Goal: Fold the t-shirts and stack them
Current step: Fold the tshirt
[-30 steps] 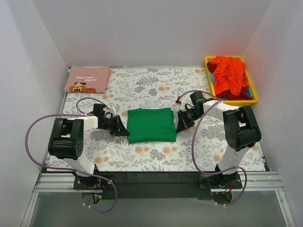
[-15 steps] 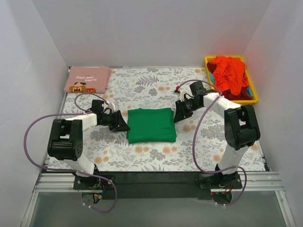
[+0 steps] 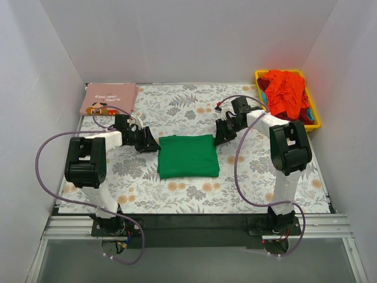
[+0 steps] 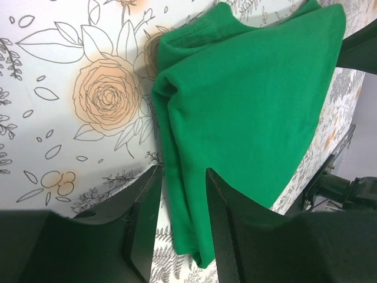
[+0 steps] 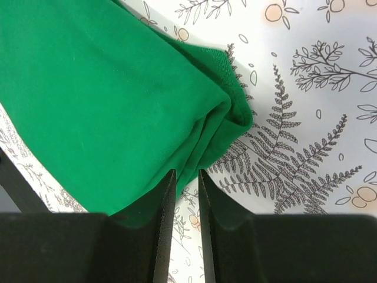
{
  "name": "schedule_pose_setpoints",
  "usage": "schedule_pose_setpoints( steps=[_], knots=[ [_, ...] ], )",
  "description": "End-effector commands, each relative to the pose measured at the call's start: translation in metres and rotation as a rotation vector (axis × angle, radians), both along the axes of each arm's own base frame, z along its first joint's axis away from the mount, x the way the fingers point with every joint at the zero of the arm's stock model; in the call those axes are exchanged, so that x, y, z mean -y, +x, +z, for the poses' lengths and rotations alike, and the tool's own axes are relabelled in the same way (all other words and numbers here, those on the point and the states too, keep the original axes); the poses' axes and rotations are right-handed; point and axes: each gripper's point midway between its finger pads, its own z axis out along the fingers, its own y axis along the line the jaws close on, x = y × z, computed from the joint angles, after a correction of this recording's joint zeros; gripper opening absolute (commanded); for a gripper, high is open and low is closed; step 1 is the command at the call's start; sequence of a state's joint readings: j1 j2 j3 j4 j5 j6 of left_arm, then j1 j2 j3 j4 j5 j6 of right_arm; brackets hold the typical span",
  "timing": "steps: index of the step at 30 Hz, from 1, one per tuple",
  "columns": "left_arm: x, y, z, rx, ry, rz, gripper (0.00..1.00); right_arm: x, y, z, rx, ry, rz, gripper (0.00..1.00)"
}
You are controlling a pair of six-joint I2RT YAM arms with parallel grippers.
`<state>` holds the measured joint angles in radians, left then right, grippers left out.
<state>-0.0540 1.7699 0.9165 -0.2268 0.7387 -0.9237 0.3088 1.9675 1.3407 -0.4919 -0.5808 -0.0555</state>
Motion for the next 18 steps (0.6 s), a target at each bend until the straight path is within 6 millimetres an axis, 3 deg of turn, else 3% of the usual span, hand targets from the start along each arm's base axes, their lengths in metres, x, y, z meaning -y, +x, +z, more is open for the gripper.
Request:
schedule_pose_setpoints(
  steps=[1, 18],
  knots=[
    [-0.002, 0.016, 0.008, 0.044, 0.006, 0.014, 0.35, -0.007, 0.018, 0.012, 0.042, 0.032, -0.013, 0.29],
    [-0.002, 0.026, -0.009, 0.022, 0.006, 0.012, 0.36, -0.018, 0.023, 0.001, 0.023, 0.044, 0.002, 0.31]
  ],
)
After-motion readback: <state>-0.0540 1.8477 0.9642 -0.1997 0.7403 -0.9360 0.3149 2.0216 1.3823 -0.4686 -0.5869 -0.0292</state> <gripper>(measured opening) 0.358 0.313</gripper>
